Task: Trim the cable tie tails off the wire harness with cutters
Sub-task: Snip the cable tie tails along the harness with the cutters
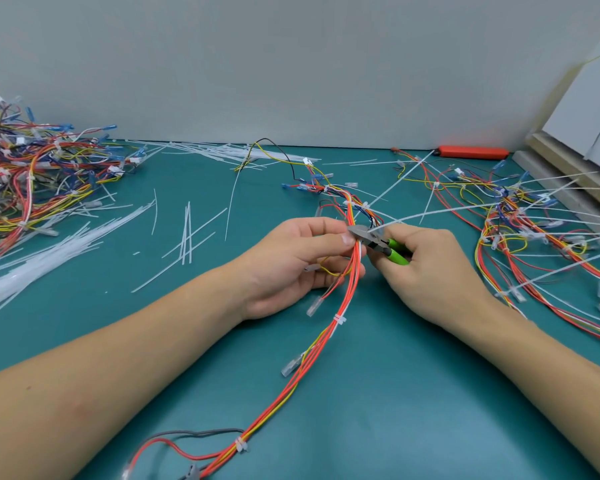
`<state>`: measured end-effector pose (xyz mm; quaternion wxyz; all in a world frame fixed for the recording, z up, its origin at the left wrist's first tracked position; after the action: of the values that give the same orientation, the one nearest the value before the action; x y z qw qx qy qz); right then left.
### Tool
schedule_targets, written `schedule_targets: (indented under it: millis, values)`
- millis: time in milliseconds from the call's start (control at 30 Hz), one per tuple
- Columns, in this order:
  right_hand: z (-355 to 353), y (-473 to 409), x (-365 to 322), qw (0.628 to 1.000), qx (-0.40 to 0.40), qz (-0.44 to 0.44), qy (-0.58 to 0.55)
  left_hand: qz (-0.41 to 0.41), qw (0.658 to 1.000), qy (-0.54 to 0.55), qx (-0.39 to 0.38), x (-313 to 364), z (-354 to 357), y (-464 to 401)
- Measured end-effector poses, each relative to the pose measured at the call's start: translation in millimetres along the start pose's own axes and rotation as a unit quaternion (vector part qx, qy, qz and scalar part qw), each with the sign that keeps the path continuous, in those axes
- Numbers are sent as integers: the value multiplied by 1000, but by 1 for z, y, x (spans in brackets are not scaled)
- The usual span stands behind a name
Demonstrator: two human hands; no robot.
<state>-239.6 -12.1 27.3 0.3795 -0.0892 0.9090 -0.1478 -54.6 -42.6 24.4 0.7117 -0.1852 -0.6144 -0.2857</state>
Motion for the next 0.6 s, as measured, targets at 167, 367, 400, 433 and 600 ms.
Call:
schedule_targets:
  millis: [167, 367, 400, 433, 600]
  values:
    - [-2, -2, -8, 999, 13, -31, -7, -3, 1000, -3, 3, 0, 0, 0]
    - [-2, 0, -5, 999, 23, -33, 4, -2, 1000, -10, 2, 1, 0, 0]
    - [-2, 0, -5, 999, 24, -30, 5, -3, 1000, -9, 3, 1, 0, 0]
    - [-2, -1, -5, 999, 22, -29, 8, -4, 1000, -8, 4, 0, 0, 0]
    - [-3, -1, -8, 1000, 11, -6, 10, -3, 1000, -11, 1, 0, 0, 0]
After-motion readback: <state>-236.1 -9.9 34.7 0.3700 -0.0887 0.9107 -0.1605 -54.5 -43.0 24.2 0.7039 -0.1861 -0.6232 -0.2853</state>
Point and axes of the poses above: each hand's wrist, its own y-axis away from the middle knuckle, its own z-axis out of the palm, x = y × z, the point moved 3 cm from there along -y, towards the middle knuckle, and after that the axes turned 9 degrees about -y, right-handed, at the moved point
